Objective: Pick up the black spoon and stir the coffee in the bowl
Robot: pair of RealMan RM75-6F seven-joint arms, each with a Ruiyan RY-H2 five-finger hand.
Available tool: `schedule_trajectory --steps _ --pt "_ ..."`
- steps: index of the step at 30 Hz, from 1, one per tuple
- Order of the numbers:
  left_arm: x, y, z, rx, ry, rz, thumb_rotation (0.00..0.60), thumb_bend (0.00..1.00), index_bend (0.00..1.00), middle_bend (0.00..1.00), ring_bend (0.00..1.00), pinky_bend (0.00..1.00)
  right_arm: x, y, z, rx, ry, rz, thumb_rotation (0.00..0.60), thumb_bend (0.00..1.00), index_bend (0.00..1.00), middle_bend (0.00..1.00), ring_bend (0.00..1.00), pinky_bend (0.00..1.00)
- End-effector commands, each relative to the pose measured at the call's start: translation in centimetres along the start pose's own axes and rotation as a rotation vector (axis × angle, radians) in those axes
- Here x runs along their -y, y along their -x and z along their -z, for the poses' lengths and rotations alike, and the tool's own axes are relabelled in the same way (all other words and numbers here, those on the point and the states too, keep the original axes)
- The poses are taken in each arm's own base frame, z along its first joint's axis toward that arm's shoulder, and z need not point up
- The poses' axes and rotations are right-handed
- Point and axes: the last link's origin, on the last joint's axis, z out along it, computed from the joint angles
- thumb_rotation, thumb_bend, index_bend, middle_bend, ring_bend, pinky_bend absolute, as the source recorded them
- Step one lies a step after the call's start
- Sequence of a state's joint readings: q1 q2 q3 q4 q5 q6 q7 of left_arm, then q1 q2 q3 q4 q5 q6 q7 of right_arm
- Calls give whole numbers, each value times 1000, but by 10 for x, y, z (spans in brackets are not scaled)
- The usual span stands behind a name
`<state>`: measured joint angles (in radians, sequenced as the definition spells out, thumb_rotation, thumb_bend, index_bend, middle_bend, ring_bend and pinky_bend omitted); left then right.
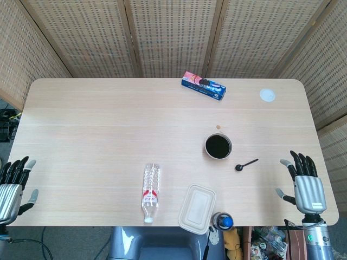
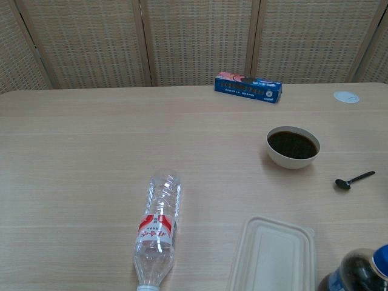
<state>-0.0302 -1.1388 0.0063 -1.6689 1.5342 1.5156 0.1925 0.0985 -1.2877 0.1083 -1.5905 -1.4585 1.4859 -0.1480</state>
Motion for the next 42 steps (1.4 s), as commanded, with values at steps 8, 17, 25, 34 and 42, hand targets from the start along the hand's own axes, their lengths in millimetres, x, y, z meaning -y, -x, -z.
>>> schedule_trajectory --steps 8,17,25,34,42 --pt "1 -2 -3 -1 -2 -13 600 446 0 0 0 0 14 -11 -29 24 -111 -26 600 288 259 309 205 213" --pt "0 -3 -8 -1 5 -23 600 446 0 0 0 0 30 -9 -65 173 -232 -61 600 442 259 734 713 773" --pt "1 -7 -12 -9 7 -39 600 446 0 0 0 0 48 7 -95 386 -315 -89 600 795 299 912 957 1000" --pt "3 -11 -16 -17 8 -52 600 446 0 0 0 0 60 34 -115 591 -346 -60 600 994 300 971 1000 1000" --pt "5 -10 -15 -11 5 -57 600 446 0 0 0 0 62 57 -120 695 -337 2 600 1000 300 982 1000 1000"
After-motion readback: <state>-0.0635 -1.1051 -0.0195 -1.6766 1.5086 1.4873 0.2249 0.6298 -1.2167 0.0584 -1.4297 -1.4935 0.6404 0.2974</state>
